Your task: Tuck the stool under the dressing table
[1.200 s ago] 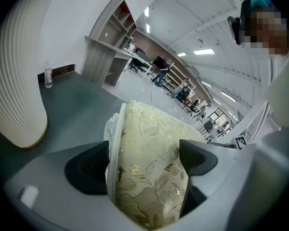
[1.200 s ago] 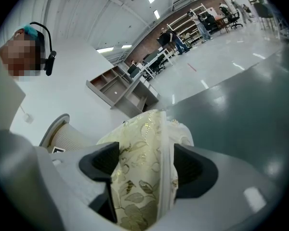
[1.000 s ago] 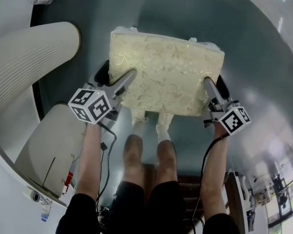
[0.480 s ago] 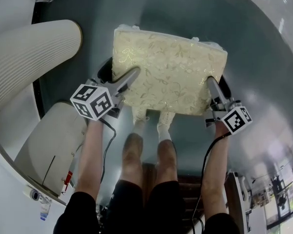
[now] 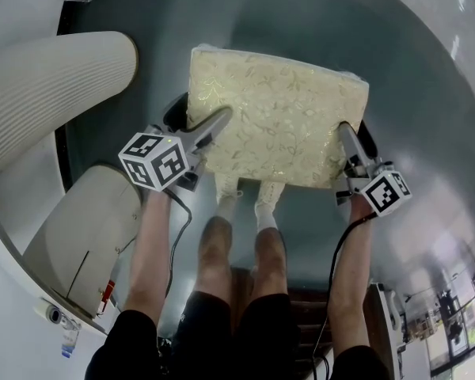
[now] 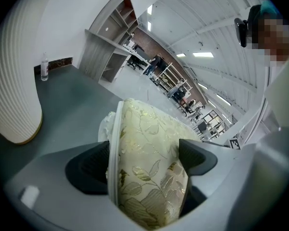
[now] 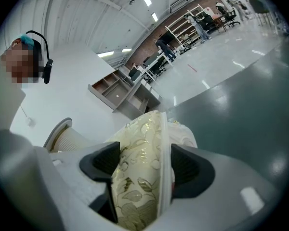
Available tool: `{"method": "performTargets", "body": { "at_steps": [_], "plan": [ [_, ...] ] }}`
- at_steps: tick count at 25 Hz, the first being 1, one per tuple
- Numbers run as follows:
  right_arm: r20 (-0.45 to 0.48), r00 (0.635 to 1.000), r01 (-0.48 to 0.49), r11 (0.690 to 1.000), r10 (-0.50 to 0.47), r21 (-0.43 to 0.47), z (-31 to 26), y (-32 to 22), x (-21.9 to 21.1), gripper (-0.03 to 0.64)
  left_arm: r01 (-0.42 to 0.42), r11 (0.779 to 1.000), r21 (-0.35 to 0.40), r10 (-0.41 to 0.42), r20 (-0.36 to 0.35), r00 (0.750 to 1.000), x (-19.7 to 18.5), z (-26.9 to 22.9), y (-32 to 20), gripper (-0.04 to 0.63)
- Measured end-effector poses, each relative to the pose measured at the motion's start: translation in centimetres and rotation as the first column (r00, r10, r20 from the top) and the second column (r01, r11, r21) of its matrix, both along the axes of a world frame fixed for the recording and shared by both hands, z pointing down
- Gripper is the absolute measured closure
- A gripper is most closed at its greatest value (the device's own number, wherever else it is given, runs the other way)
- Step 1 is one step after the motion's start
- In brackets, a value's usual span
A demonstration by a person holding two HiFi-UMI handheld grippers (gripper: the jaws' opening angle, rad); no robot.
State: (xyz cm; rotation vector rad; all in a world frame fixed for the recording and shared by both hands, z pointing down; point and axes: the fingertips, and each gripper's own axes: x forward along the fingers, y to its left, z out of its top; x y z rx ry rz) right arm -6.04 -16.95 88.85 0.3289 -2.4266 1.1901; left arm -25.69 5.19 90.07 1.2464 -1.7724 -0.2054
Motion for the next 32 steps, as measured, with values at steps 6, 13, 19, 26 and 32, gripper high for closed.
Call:
{"method": "performTargets", "body": {
  "at_steps": [6,13,19,26,32],
  "plan": [
    [0.007,1.0,-0.004,1.0,0.004,0.006,0.06,0.11,0.16,0.282,-0.005,1.0,0.005,0.005,0.013,1.0,-0.04,-0.05,0.03,0.127],
    [0.016,1.0,-0.009,1.0,0.009,0.004,0.3,-0.01,0.25,0.282,-0.007,1.0,0.0,0.007,0.028,1.0,-0.06,-0.21,-0.07,0.127],
    [0.049,0.999,0.022,1.0,-0.022,0.001,0.49,-0.34,-0.22,0.282,0.026,1.0,-0.005,-0.026,0.049,0.998,0.29,-0.4,0.28,0.127],
    [0.028,1.0,-0.013,1.0,0.013,0.014,0.08,-0.03,0.12,0.282,-0.003,1.0,-0.001,0.003,0.028,1.0,-0.06,-0.25,0.05,0.127],
    [0.018,0.999,-0.027,1.0,0.027,0.002,0.04,-0.23,0.3,0.282,-0.004,1.0,-0.01,0.004,0.025,1.0,-0.03,-0.42,-0.04,0.127]
  ]
}}
